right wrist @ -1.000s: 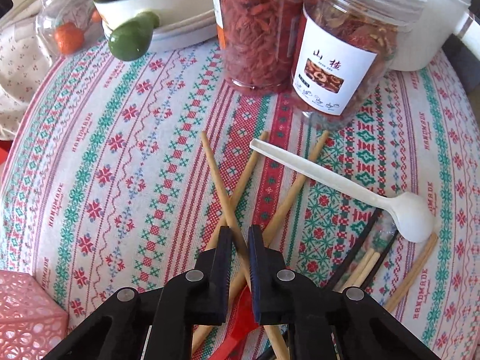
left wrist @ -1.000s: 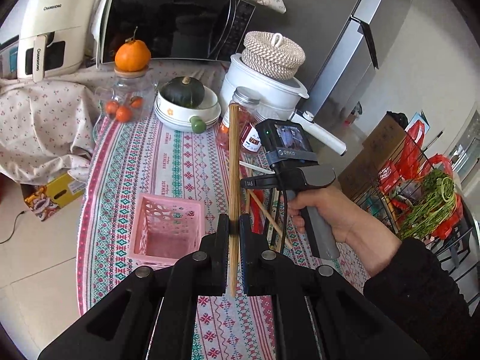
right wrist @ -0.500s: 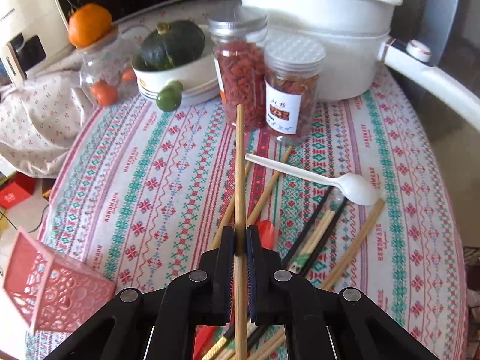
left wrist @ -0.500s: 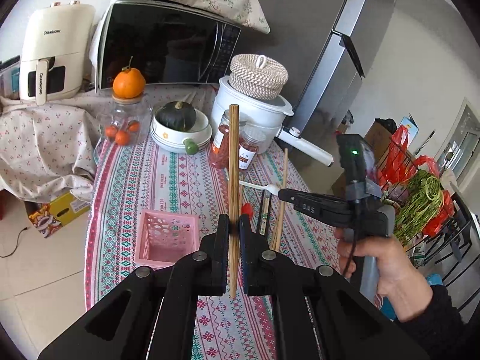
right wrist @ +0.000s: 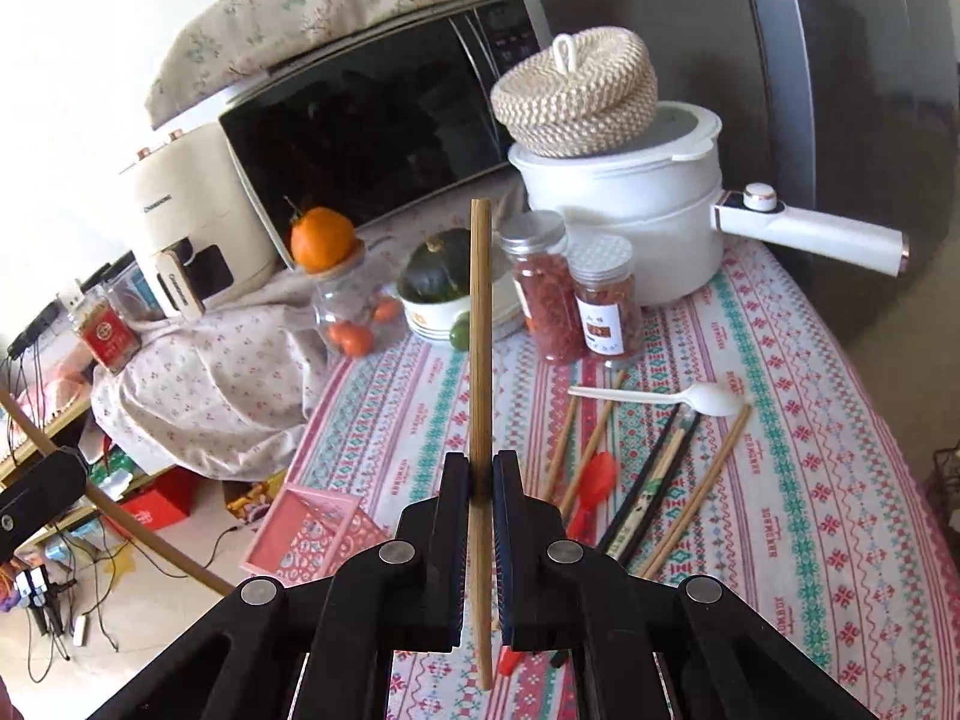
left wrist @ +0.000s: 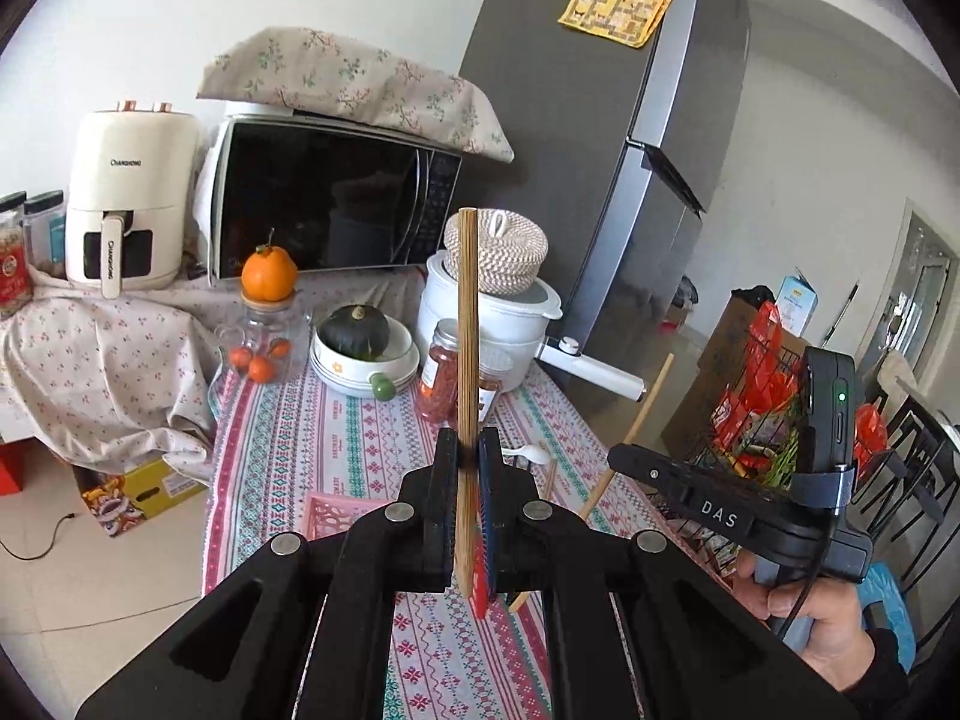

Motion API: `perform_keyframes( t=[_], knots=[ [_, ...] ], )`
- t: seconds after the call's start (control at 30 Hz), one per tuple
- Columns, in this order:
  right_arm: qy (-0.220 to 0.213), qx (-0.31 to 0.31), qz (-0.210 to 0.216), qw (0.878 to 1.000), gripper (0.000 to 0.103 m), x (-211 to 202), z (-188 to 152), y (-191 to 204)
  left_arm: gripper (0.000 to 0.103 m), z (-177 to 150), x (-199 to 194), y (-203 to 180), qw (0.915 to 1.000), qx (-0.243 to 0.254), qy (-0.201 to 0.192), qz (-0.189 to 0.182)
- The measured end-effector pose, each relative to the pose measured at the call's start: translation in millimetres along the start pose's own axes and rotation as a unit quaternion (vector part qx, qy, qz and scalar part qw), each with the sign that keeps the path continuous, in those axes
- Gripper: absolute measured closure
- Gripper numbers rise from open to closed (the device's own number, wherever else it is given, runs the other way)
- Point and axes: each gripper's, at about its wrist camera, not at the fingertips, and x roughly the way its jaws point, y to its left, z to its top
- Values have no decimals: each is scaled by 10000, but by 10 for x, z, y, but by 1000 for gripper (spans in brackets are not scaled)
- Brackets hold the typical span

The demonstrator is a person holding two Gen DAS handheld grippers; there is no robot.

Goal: Organize utensils
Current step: 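Grasp a wooden chopstick with the right tool while the left tool lifts its chopstick toward the pink basket, then lower both held chopsticks into the pink basket and open both tools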

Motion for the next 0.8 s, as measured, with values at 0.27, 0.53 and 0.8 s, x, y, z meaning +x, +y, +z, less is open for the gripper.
perform_keyframes(
  t=[0.27, 0.53, 0.8],
  knots=[
    [-181, -15, 330, 9993, 98, -65, 33, 64, 97, 153, -144, 270, 9981, -147, -465, 371],
    [-226, 12, 480, 9986, 98, 33, 58, 139, 97, 115, 196, 542, 9964, -158, -259, 785],
    [-361, 54, 636, 9973, 98, 40, 99, 257, 97, -36, 717, 725, 9944, -136, 440, 954]
  ],
)
